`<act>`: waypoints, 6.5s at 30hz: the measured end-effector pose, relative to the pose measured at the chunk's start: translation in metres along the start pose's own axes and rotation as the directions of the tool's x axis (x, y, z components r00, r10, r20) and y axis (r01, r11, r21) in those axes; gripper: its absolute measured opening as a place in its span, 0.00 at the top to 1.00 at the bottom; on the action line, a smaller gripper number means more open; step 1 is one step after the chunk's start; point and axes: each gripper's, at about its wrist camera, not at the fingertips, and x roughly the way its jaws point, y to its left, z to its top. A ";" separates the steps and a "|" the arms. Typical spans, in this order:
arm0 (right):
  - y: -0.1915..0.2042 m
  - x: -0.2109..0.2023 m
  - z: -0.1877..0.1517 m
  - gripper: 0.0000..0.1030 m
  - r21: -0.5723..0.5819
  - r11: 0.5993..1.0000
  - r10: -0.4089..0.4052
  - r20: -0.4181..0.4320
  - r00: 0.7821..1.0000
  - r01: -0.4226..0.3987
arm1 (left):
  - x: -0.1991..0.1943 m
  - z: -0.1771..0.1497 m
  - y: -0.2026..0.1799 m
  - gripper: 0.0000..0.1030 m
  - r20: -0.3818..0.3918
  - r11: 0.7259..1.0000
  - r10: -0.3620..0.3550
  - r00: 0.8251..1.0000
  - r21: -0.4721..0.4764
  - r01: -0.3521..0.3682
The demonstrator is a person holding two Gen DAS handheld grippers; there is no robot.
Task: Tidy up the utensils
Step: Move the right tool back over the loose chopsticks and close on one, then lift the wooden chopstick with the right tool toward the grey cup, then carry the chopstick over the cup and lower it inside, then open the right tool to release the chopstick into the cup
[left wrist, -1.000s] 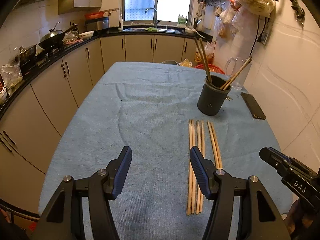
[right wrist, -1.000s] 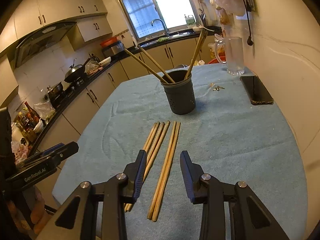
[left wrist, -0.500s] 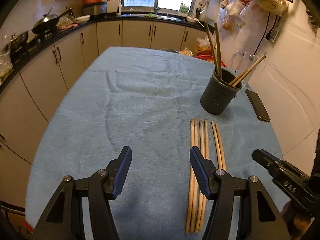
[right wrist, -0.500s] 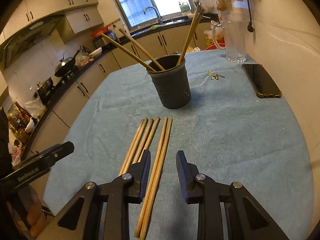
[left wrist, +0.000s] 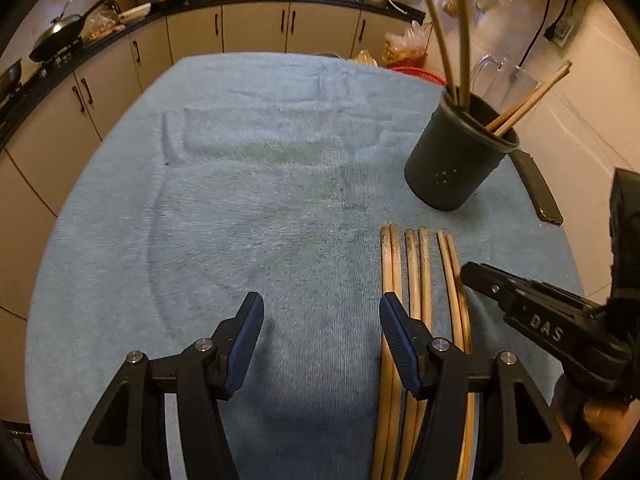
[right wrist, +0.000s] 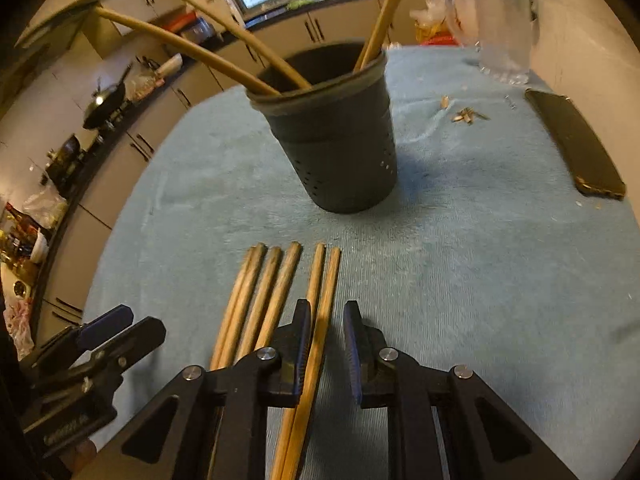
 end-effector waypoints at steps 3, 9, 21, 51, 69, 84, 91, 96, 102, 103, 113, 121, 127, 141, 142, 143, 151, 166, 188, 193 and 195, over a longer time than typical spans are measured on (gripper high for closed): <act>-0.001 0.013 0.008 0.83 -0.003 0.999 -0.034 -0.033 0.999 0.034 | 0.007 0.004 0.001 0.41 -0.008 1.000 -0.009 1.000 -0.003 0.009; 0.013 0.021 0.013 0.90 -0.081 0.989 -0.126 -0.024 0.992 0.124 | 0.028 0.012 -0.006 0.41 -0.049 1.000 -0.007 0.999 0.016 0.008; -0.010 0.005 -0.008 0.91 -0.058 0.992 -0.112 0.011 0.994 0.112 | 0.056 0.033 -0.022 0.56 -0.133 0.998 -0.008 0.991 0.064 0.016; -0.022 -0.005 -0.015 0.91 -0.030 0.998 -0.055 -0.033 0.998 0.054 | 0.077 0.055 -0.035 0.57 -0.248 0.997 0.006 0.969 0.082 0.014; 0.003 0.006 -0.005 0.90 -0.189 0.966 -0.190 -0.058 0.980 0.176 | 0.082 0.051 -0.045 0.79 -0.162 0.984 0.095 0.982 0.163 -0.068; -0.010 -0.108 -0.014 0.93 -0.057 0.998 -0.016 0.301 0.954 0.035 | -0.062 0.019 -0.017 0.93 0.210 0.998 0.057 0.976 0.002 -0.059; -0.003 -0.156 -0.038 0.93 -0.045 0.999 -0.007 0.421 0.907 0.029 | -0.127 0.005 0.010 0.93 0.350 0.998 0.061 0.935 -0.042 -0.049; -0.003 -0.181 -0.055 0.93 -0.047 0.999 0.004 0.458 0.889 0.019 | -0.151 -0.008 0.011 0.93 0.382 0.998 0.051 0.923 -0.046 -0.037; 0.005 -0.199 -0.072 0.93 -0.074 0.997 0.024 0.477 0.878 0.013 | -0.169 -0.025 0.001 0.93 0.408 0.999 0.038 0.912 -0.018 -0.033; 0.007 -0.202 -0.074 0.93 -0.077 0.997 0.019 0.483 0.876 0.021 | -0.174 -0.029 -0.001 0.93 0.419 0.999 0.038 0.907 -0.009 -0.038; 0.011 -0.226 -0.084 0.93 -0.089 0.996 0.031 0.534 0.845 0.019 | -0.189 -0.023 -0.004 0.93 0.444 1.000 -0.014 0.896 -0.011 0.021; 0.009 -0.236 -0.076 0.93 -0.082 0.996 0.028 0.562 0.827 0.023 | -0.198 -0.013 -0.009 0.93 0.472 1.000 -0.023 0.881 0.008 0.022; 0.009 -0.245 -0.061 0.93 -0.081 0.997 0.033 0.588 0.808 0.018 | -0.210 0.006 -0.013 0.93 0.500 0.999 -0.043 0.865 0.011 0.044; 0.011 -0.267 0.016 0.93 -0.088 0.996 0.067 0.665 0.744 -0.011 | -0.228 0.086 -0.050 0.93 0.556 0.991 -0.131 0.821 0.068 0.112; 0.011 -0.267 0.022 0.93 -0.086 0.996 0.069 0.670 0.739 -0.014 | -0.228 0.093 -0.053 0.93 0.565 0.991 -0.134 0.814 0.071 0.114; 0.010 -0.268 0.029 0.93 -0.082 0.996 0.068 0.678 0.732 -0.016 | -0.227 0.099 -0.057 0.93 0.572 0.991 -0.133 0.809 0.074 0.111; 0.007 -0.255 0.081 0.93 -0.057 0.998 0.058 0.719 0.693 -0.025 | -0.202 0.145 -0.077 0.93 0.582 0.991 -0.134 0.802 0.072 0.113; -0.002 -0.192 0.119 0.93 -0.019 1.000 0.025 0.699 0.715 -0.016 | -0.134 0.165 -0.093 0.93 0.553 0.991 -0.134 0.822 0.085 0.104; -0.030 -0.154 0.091 0.86 0.022 0.996 0.055 0.569 0.821 -0.081 | -0.117 0.133 -0.081 0.87 0.416 0.987 -0.161 0.895 0.086 0.138; -0.020 -0.201 0.047 0.67 -0.006 0.996 0.080 0.581 0.810 -0.093 | -0.168 0.090 -0.060 0.39 0.486 0.996 -0.084 0.870 0.056 0.065; -0.014 -0.211 0.025 0.61 -0.020 0.996 0.086 0.561 0.823 -0.091 | -0.179 0.064 -0.050 0.39 0.482 0.998 -0.056 0.874 0.064 0.028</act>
